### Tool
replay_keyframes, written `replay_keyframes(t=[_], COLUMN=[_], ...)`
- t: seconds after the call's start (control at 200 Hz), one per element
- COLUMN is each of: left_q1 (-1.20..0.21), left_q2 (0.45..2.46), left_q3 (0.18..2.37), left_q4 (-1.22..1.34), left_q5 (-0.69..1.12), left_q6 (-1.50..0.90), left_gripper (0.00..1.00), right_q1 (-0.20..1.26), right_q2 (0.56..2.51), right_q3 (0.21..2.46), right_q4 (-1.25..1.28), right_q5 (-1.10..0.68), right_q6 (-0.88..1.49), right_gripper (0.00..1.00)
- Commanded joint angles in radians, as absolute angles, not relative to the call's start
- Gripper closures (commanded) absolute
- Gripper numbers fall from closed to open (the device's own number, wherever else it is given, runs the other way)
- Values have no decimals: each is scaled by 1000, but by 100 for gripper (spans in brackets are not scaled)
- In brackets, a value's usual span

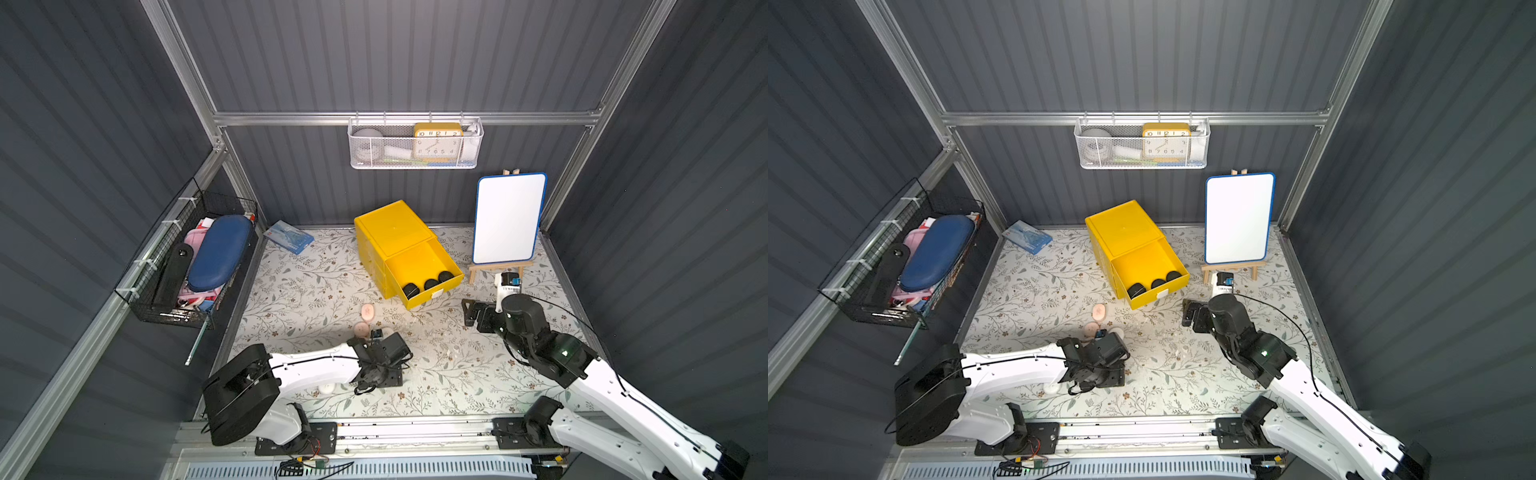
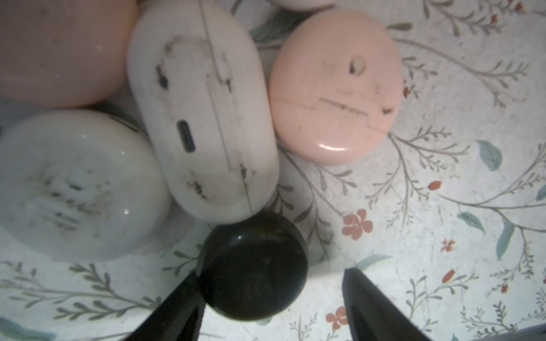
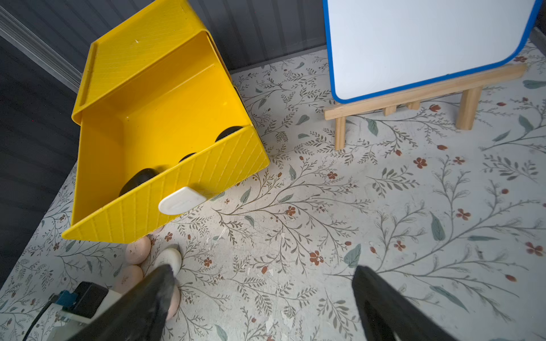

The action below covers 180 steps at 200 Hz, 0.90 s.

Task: Put the bluetooth earphones in the drawer according to color
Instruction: Pick up the Bluetooth earphone from the center of the board.

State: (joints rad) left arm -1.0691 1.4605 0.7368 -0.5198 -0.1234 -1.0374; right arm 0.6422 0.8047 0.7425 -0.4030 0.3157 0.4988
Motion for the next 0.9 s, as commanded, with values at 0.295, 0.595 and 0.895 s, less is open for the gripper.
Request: replay_keyframes(t=[0.295, 0.595, 0.895], left_q1=[-1072, -1072, -1071], left_q2=[1627, 1551, 1438], left_q3=[767, 830, 1008], left_q4=[-600, -638, -705], left_q5=[-195, -229, -278], left_q6=[-1058, -1028, -932], left_gripper=[43, 55, 55], right_q1=[636, 634, 634], right_q2=[787, 782, 785], right_q3=[727, 727, 719], right_q4=[-390, -393, -388], right_q5=[319, 322, 322], right_q6=[501, 512, 528], right_gripper=[1, 1, 1])
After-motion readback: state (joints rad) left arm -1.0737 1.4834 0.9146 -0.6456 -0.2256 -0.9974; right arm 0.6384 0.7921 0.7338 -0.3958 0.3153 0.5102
